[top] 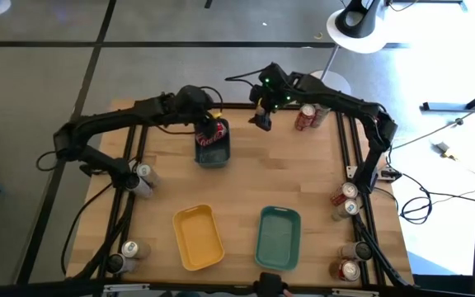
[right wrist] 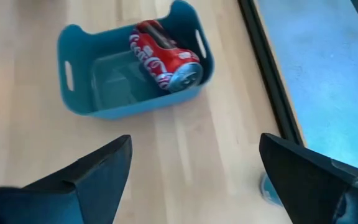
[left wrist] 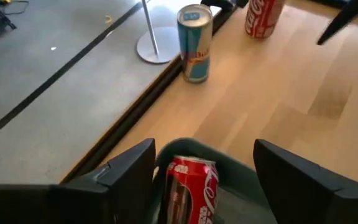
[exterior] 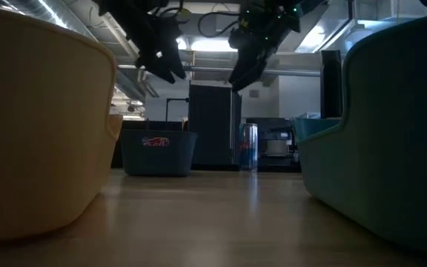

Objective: Sort soda cans
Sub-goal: Put the red and white soda can into the blue bin

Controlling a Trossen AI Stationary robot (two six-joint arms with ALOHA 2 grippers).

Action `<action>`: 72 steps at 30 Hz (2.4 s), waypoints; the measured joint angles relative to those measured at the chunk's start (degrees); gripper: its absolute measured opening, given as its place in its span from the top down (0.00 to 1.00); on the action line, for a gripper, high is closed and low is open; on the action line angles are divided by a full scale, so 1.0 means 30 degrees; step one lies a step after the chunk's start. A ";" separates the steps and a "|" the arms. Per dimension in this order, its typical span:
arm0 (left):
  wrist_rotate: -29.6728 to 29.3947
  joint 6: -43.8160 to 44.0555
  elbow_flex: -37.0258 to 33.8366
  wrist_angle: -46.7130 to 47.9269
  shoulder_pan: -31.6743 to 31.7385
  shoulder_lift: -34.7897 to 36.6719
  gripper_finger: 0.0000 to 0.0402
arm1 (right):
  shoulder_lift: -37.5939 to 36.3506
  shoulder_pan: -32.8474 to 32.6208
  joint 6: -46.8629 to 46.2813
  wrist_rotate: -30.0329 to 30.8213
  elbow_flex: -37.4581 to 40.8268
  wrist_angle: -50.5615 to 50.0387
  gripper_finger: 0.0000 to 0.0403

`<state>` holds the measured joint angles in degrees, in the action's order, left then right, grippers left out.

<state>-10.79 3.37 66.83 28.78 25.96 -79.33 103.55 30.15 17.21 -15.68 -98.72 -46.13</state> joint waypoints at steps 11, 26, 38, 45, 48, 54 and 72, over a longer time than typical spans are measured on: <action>0.0993 -0.0338 -0.0043 0.2079 0.0435 -0.4136 0.35 | 0.0051 -0.0042 0.0088 -0.0007 0.0000 -0.0109 0.13; 0.0767 -0.0347 0.0030 0.2076 0.1011 -0.6911 0.35 | 0.0066 -0.0049 0.0262 -0.0033 0.0000 -0.0138 0.13; 0.0859 -0.1097 0.0002 0.1805 0.0953 -0.7292 0.35 | 0.0066 -0.0071 0.0211 -0.1037 0.0000 -0.0124 0.13; 0.0898 -0.0680 -0.0014 0.1492 0.0989 -0.7321 0.35 | 0.0073 -0.0064 0.0211 -0.1035 0.0000 -0.0131 0.13; 0.0898 -0.0306 -0.0014 0.1685 0.0989 -0.7329 0.35 | 0.0073 -0.0064 0.0211 -0.1035 0.0000 -0.0146 0.13; 0.0912 0.0347 -0.0028 0.1696 0.0990 -0.7391 0.35 | 0.0073 -0.0064 0.0211 -0.1035 0.0000 -0.0138 0.13; 0.0984 0.0752 -0.0043 0.1673 0.1193 -0.7380 0.35 | 0.0073 -0.0064 -0.0007 -0.1035 0.0000 -0.0120 0.13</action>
<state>-7.84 5.63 66.70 33.80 29.54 -101.47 103.77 29.95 17.19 -18.79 -98.72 -46.49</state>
